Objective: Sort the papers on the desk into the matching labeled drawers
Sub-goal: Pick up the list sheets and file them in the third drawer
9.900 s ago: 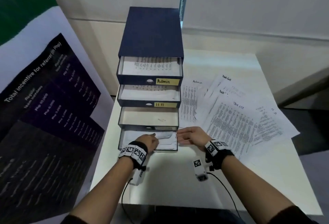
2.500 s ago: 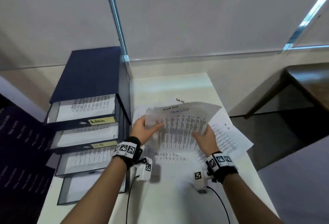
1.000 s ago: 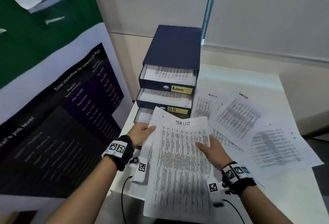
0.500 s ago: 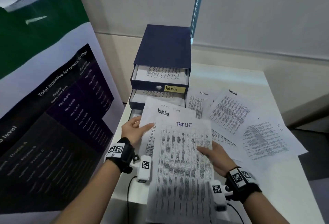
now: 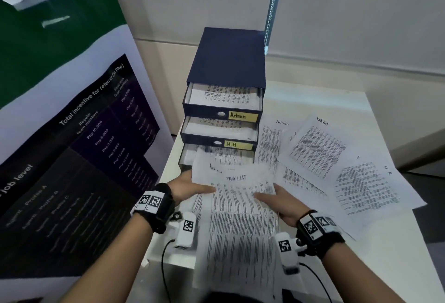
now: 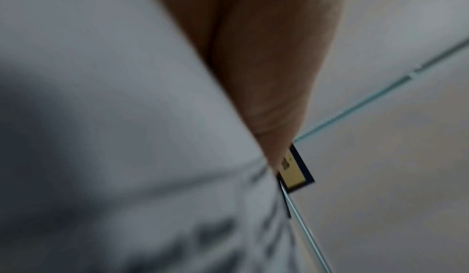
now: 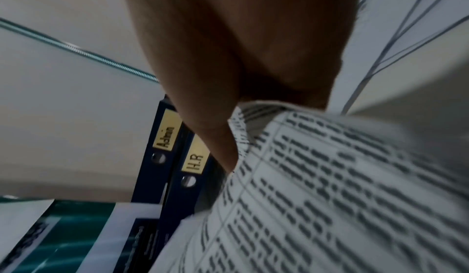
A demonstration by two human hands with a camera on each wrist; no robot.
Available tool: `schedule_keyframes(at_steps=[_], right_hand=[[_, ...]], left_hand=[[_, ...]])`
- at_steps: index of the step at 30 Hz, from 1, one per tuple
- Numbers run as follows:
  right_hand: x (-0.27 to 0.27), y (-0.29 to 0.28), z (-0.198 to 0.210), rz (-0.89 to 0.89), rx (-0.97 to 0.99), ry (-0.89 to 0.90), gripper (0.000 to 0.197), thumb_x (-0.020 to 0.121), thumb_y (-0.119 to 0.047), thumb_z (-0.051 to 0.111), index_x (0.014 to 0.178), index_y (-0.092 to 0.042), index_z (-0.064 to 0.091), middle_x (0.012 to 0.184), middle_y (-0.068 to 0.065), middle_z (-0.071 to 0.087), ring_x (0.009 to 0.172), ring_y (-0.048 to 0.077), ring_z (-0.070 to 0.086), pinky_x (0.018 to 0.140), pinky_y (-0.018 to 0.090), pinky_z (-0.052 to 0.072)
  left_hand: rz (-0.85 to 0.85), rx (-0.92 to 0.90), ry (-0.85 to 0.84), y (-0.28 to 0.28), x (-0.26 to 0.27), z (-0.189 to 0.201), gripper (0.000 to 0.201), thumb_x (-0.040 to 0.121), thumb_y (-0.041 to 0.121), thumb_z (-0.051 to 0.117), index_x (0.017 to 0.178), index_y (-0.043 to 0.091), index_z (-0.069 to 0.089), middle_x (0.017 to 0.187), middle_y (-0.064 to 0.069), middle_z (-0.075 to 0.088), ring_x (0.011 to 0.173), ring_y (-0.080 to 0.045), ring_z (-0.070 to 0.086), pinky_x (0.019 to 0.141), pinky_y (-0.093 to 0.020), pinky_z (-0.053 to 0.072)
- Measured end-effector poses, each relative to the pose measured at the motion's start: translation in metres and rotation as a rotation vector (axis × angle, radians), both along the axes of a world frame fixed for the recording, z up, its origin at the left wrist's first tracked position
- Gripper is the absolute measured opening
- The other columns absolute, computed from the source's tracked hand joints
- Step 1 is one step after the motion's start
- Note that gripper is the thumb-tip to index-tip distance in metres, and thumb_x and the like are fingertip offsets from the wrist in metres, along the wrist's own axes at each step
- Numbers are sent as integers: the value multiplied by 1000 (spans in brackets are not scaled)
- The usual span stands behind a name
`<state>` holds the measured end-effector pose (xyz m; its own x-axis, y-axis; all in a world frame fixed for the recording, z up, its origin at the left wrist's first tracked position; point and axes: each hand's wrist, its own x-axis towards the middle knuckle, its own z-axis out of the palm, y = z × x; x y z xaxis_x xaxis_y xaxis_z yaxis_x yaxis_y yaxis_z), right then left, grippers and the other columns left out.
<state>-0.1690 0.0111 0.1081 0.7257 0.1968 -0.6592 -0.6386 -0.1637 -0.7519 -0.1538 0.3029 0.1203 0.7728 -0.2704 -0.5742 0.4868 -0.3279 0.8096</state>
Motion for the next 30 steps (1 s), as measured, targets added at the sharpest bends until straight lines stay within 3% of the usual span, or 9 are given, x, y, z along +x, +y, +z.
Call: schedule_keyframes(at_steps=[3,7,12,14,16,19,23,26,30], right_hand=[[4,19,7,127,13,89,37,92,-14,67,126,-9,53,115,5,71,104,25,69,98,50,51],[19,35,19,76,43,189,33,89,-5,68,119,7,60,108,23,71,97,35,71,76,41,60],[57,35,-25,-19,-93,158,92,49,-34,97,123,4,57,120,24,65,110,39,64,97,58,49],[74,30,-49,-38,-103,164,110,38,-48,96,129,-2,55,127,21,61,113,38,62,98,57,48],[73,34,-25,11,-111,183,115,44,-59,92,138,-8,50,139,17,52,124,35,54,105,53,42],[64,25,1,62,-137,256,102,61,-64,83,143,-15,46,150,12,40,142,31,34,116,48,28],[45,16,25,76,-73,379,68,79,-40,79,133,-6,55,129,18,63,113,33,63,92,47,53],[41,33,39,19,-98,380,40,94,-24,64,123,2,56,116,23,63,116,34,57,86,44,52],[54,59,34,-18,-155,296,65,96,-35,60,143,3,39,143,12,47,140,32,35,107,40,34]], left_hand=[[27,7,35,19,0,6,38,88,16,72,124,18,62,116,7,70,104,-4,65,94,-19,50],[179,-20,71,42,-4,4,41,87,32,72,123,16,62,118,2,71,108,-12,67,105,-34,46],[193,-31,143,62,0,2,87,73,54,81,143,19,46,129,7,65,123,-13,59,110,-39,40],[192,-55,142,61,4,4,71,77,38,83,136,16,52,124,2,69,116,-17,64,102,-38,48],[207,-53,107,60,9,4,55,79,15,81,128,13,56,114,-2,73,106,-18,70,93,-35,54],[188,-56,99,59,17,4,86,62,20,90,137,11,49,114,-5,73,106,-21,70,96,-39,53],[260,-24,118,63,27,-17,115,43,34,96,144,18,42,113,-6,73,105,-25,65,96,-55,49],[299,0,103,54,32,-14,97,70,36,86,150,20,33,119,-10,70,86,-23,58,65,-29,48],[254,12,132,54,40,-11,102,61,47,91,144,19,39,125,-2,68,111,-18,66,100,-37,49]])
